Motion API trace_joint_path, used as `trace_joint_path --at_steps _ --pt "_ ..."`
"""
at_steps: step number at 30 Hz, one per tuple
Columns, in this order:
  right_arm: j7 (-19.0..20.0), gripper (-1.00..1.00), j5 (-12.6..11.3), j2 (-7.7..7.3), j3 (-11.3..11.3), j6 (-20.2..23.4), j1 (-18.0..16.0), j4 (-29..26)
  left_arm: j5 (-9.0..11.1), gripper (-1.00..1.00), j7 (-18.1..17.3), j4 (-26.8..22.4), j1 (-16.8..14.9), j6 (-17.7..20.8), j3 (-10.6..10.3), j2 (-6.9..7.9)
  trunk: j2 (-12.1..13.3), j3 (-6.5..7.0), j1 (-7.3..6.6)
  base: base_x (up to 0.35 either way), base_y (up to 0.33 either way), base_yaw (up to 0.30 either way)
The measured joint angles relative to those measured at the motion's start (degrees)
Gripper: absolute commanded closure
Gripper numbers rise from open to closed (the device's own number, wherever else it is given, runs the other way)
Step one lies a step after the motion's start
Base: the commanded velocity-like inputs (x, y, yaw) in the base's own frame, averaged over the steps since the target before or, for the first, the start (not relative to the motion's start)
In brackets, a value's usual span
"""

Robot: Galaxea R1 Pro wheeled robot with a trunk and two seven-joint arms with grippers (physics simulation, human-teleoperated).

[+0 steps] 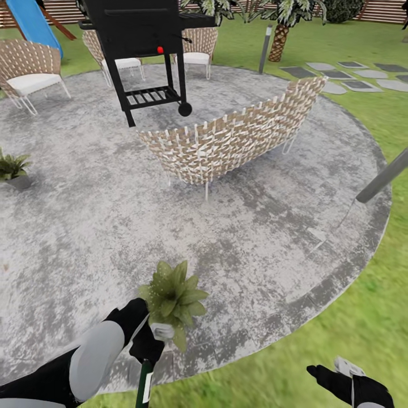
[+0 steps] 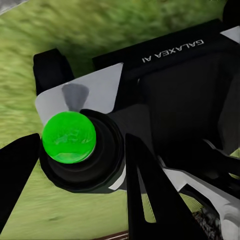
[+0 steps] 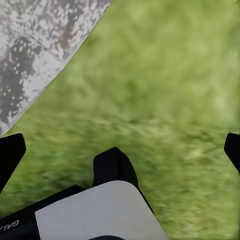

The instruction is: Pick up the pesticide atomizer in the garden and spray insectifuge to fully cover both potted plants in the garden.

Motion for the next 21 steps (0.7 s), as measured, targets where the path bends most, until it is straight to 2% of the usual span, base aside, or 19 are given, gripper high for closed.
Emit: trace_joint_path --at_steps 8,21 --pt "0.0 -1.00 0.0 0.00 0.0 0.0 0.0 0.0 0.0 1.00 0.1 -0.1 0.1 -0.2 0.0 -0.01 0.0 0.00 0.00 0.000 -0.020 0.240" --pt "0.0 -1.00 0.1 -0.08 0.2 0.0 0.0 -0.1 0.2 1.00 0.1 -0.3 0.1 -0.3 0.2 0.04 0.0 -0.15 0.00 0.000 -0.300 0.093"
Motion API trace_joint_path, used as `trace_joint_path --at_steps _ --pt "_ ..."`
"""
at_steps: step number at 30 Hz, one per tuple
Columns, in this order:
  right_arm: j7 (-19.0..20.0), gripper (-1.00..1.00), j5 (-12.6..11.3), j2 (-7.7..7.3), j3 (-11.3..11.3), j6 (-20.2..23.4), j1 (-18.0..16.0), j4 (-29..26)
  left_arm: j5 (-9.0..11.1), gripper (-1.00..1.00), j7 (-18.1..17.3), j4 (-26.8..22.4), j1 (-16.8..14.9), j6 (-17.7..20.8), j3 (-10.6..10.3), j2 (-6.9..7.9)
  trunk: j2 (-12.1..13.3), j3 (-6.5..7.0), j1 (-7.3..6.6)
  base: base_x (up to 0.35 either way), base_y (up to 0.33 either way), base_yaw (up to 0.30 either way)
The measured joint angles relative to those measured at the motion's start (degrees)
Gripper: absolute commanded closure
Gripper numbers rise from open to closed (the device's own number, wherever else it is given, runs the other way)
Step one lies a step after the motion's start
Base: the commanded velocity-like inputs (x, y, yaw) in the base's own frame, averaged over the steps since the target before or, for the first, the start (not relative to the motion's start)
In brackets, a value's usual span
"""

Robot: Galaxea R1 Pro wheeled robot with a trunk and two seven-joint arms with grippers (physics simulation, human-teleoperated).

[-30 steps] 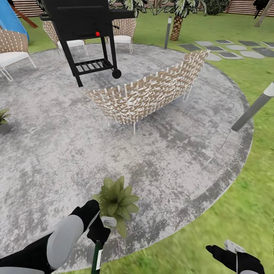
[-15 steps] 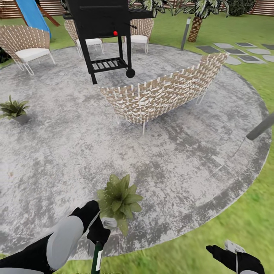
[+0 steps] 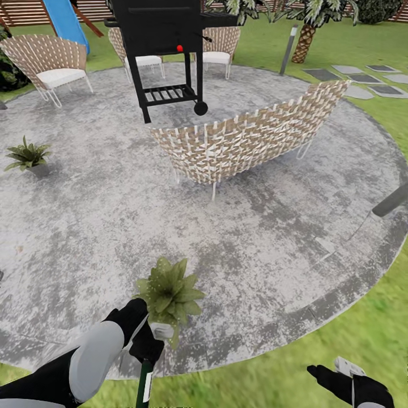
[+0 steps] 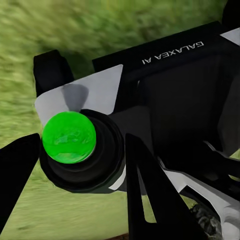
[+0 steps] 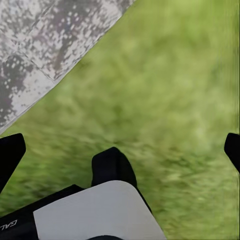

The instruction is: Pick up the pesticide atomizer in the garden and spray insectifuge to fully cover both potted plants in the garden.

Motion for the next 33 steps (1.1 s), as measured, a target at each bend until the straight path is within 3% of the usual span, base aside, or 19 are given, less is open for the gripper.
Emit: trace_joint_path --at_steps 8,19,33 --pt "0.0 -1.00 0.1 0.00 0.1 0.0 0.0 0.0 0.1 1.00 0.0 -0.3 0.0 0.0 0.1 0.03 0.0 -0.42 -0.01 0.059 -0.252 0.194" --pt "0.0 -1.00 0.1 -0.01 0.1 0.0 0.0 0.1 0.1 1.00 0.0 -0.3 0.0 0.0 0.1 0.03 0.0 -1.00 0.00 0.024 -0.022 0.196" --pt "0.0 -1.00 0.1 -0.01 0.1 0.0 0.0 0.0 0.1 1.00 0.0 -0.3 0.0 0.0 0.2 0.03 0.0 -1.22 -0.02 0.233 -0.183 0.080"
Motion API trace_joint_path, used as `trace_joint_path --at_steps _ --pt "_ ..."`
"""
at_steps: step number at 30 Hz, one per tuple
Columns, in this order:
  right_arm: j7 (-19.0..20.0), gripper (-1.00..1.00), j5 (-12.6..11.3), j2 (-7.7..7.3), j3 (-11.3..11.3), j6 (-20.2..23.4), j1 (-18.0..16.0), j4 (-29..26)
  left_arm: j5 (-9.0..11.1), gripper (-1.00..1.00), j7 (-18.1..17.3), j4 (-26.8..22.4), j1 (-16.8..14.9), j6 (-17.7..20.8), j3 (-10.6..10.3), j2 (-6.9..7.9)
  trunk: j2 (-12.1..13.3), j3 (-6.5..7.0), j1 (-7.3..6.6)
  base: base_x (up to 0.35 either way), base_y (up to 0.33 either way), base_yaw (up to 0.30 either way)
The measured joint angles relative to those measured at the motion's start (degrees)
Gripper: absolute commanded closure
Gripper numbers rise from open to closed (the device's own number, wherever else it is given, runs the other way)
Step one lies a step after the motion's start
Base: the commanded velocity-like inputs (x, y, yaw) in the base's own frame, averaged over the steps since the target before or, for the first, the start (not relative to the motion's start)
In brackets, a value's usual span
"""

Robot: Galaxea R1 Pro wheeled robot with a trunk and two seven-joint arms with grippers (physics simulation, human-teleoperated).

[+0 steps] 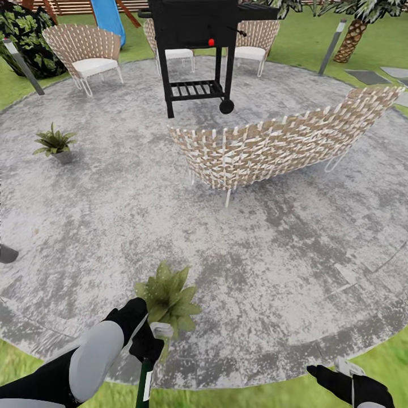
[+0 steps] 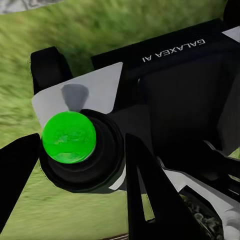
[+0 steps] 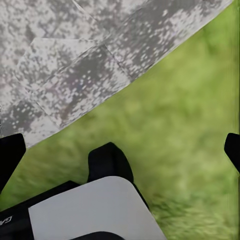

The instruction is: Pick up the pesticide atomizer in the garden and spray insectifuge to fully cover both potted plants in the garden.

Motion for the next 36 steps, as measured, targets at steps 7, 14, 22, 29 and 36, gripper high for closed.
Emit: trace_joint_path --at_steps 7,14,22,29,36 --pt "0.0 -1.00 0.0 0.00 0.0 0.0 0.0 0.0 0.0 1.00 0.0 0.0 0.0 0.0 -0.1 0.00 0.0 0.20 0.02 0.106 -0.158 0.222" --pt "0.0 -1.00 0.0 -0.01 0.0 0.0 0.0 0.0 0.0 1.00 0.0 0.0 0.0 0.1 -0.1 -0.04 0.0 0.49 0.02 0.004 -0.007 0.224" --pt "0.0 -1.00 0.0 -0.01 -0.1 0.0 0.0 0.0 0.1 1.00 0.0 0.0 0.0 0.1 0.0 -0.05 0.0 0.98 0.02 0.000 -0.030 0.178" --pt "0.0 -1.00 0.0 -0.01 0.0 0.0 0.0 0.0 0.1 1.00 0.0 0.0 0.0 0.1 0.1 -0.02 0.0 1.56 0.03 -0.060 -0.205 0.033" --pt "0.1 -1.00 0.0 0.00 0.0 0.0 0.0 0.0 0.1 1.00 0.0 0.0 0.0 0.1 0.2 0.00 0.0 1.70 0.01 0.033 -0.300 0.003"
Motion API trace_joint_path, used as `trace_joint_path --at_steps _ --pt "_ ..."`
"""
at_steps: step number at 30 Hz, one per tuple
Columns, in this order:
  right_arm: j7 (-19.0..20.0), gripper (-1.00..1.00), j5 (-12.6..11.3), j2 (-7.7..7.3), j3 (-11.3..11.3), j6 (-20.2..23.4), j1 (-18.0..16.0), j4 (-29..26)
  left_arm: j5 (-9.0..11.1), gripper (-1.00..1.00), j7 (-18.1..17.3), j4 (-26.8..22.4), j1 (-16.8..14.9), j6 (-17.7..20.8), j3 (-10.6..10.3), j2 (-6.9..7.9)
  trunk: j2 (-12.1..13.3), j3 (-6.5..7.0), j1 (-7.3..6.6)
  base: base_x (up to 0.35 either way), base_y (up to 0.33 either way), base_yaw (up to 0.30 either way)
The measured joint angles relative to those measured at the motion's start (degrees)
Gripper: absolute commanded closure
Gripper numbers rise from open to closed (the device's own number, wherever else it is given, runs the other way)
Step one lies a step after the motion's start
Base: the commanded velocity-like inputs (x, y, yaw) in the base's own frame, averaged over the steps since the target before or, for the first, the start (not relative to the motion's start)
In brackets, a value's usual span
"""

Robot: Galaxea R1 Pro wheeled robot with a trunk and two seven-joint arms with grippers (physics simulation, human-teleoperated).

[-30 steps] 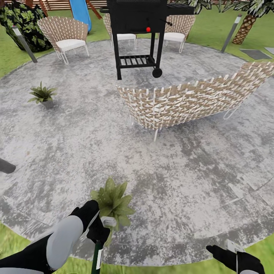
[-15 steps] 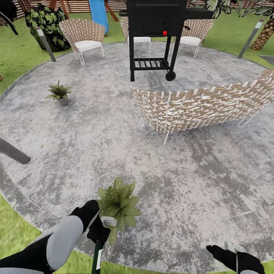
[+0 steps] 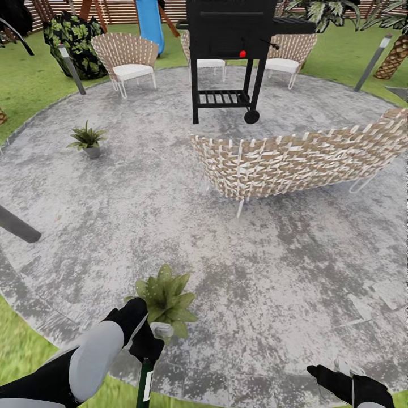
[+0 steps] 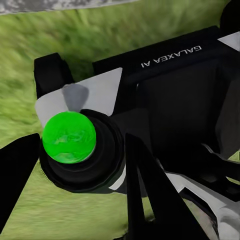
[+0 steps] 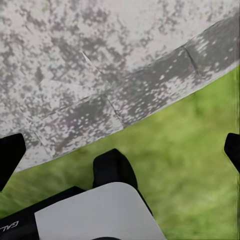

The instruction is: Pick up the pesticide atomizer in the garden and spray insectifuge to fully cover both potted plants in the garden.

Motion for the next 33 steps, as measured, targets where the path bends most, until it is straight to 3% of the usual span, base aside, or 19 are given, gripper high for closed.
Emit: trace_joint_path --at_steps 7,8,9,12,20,33 --pt "-0.1 -1.00 0.0 0.00 0.0 0.0 0.0 0.0 0.0 1.00 0.0 0.0 0.0 0.0 0.0 0.01 0.0 -0.21 -0.02 0.222 -0.272 0.171" --pt "-0.1 -1.00 0.1 -0.04 0.0 0.0 -0.1 0.0 0.4 1.00 0.0 0.0 0.0 0.2 0.2 -0.05 1.6 -0.38 -0.93 0.205 -0.195 0.219" --pt "-0.1 -1.00 0.0 0.00 0.0 0.0 0.0 0.0 -0.3 1.00 0.0 0.0 0.0 -0.1 -0.3 0.01 0.1 -0.30 -0.55 0.120 -0.105 0.221" --pt "-0.1 -1.00 0.0 0.00 0.0 0.0 0.0 0.0 0.0 1.00 0.0 0.0 0.0 0.0 -0.2 0.00 0.0 -0.43 0.09 0.047 -0.041 0.222" --pt "-0.1 -1.00 0.0 -0.01 0.0 0.0 -0.1 0.1 0.0 1.00 0.0 0.1 0.0 0.1 -0.2 0.00 0.0 -0.75 0.01 0.002 -0.002 0.213" --pt "0.0 -1.00 0.0 0.06 0.3 0.0 0.0 -0.2 0.1 1.00 0.0 0.2 0.0 0.0 -0.3 -0.09 0.0 -0.81 0.01 0.000 -0.088 0.017"
